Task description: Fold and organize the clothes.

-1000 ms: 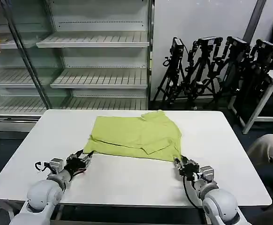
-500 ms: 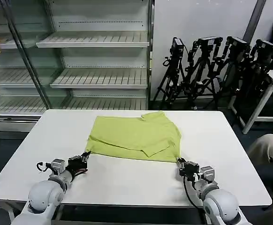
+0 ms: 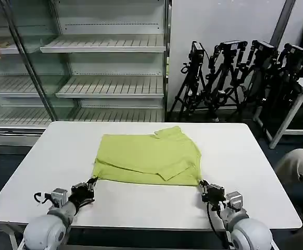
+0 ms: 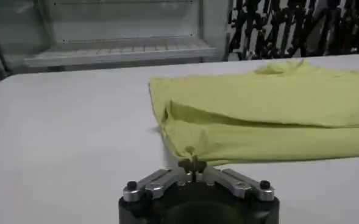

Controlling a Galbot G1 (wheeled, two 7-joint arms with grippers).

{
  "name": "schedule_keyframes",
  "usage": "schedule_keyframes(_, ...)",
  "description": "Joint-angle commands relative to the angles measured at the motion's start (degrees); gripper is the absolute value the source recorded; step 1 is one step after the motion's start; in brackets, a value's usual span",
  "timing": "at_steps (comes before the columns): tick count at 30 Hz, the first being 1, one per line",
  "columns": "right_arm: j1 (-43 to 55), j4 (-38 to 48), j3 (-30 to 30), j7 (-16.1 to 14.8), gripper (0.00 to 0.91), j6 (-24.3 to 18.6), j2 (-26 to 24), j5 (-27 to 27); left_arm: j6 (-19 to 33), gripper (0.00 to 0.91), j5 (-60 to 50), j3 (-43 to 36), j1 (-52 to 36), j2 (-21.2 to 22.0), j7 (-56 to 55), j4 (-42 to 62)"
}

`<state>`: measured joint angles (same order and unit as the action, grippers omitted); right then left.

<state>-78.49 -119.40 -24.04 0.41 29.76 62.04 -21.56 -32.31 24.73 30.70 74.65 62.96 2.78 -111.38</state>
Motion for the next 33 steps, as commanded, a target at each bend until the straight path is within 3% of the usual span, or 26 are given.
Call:
schedule_keyframes(1, -9.85, -6.52, -2.55, -0.29, 0.0, -0.94, -0.43, 2.19, 2.45, 0.01, 0.06, 3.88, 17.21, 1.22, -2.03, -13.45)
schedule_keyframes(6, -14.94, -9.7, -5.88, -0.78, 0.0, -1.65, -0.69, 2.7, 3.86, 0.01, -0.23, 5.1, 21.49, 2.04, -2.97, -16.25)
schedule_keyframes(17, -21.76, -14.26, -5.68, 0.0, 0.0, -3.02, 1.04, 5.73, 5.89, 0.02, -0.49, 9.08, 27.76, 2.09, -2.42, -17.76)
schedule_keyframes(18, -21.83, -14.33, -5.43, 0.24, 0.312, -2.99, 1.19, 5.97, 5.37, 0.212, -0.42, 9.4, 27.43, 2.01, -1.45, -17.55)
schedule_keyframes(19, -21.92, -14.38, -5.29, 0.46, 0.907, -2.96, 1.3, 6.15, 4.49, 0.907, -0.43, 9.75, 27.41, 1.9, -0.56, -17.58)
schedule_keyframes(26, -23.33, -17.27, -6.34, 0.87, 0.907, -1.35, 0.93, 6.45, 2.22, 0.907, -3.96, 10.67, 26.93, 1.7, -0.73, -20.95)
schedule_keyframes(30, -21.02, -19.64, -8.89, 2.18, 0.907, -1.37, 0.38, 2.47, -0.77, 0.907, -4.21, 14.52, 24.86, 0.56, 0.42, -24.71)
schedule_keyframes(33, -13.74, -17.67, -8.98, 2.84, 0.907, -0.5, 0.46, -0.6, -0.7, 0.907, -5.19, 14.56, 22.04, -1.12, 0.65, -25.95)
